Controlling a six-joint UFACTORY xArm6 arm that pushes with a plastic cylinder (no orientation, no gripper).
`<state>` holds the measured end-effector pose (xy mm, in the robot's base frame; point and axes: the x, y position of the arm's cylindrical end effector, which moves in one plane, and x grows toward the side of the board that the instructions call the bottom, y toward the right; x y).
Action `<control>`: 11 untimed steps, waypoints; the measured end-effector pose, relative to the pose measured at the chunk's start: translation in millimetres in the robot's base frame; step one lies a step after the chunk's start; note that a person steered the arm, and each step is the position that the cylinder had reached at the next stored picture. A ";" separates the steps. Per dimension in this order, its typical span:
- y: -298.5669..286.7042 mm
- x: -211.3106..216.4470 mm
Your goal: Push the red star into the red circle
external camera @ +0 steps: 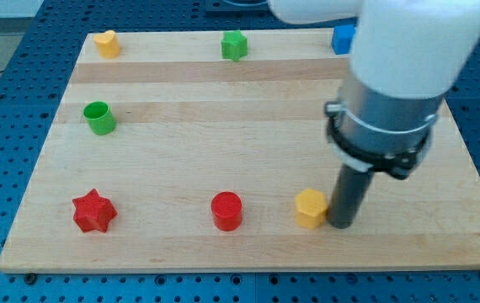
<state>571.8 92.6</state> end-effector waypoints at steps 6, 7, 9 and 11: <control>-73.1 46.6; -230.0 46.5; -324.4 0.2; -244.8 -28.2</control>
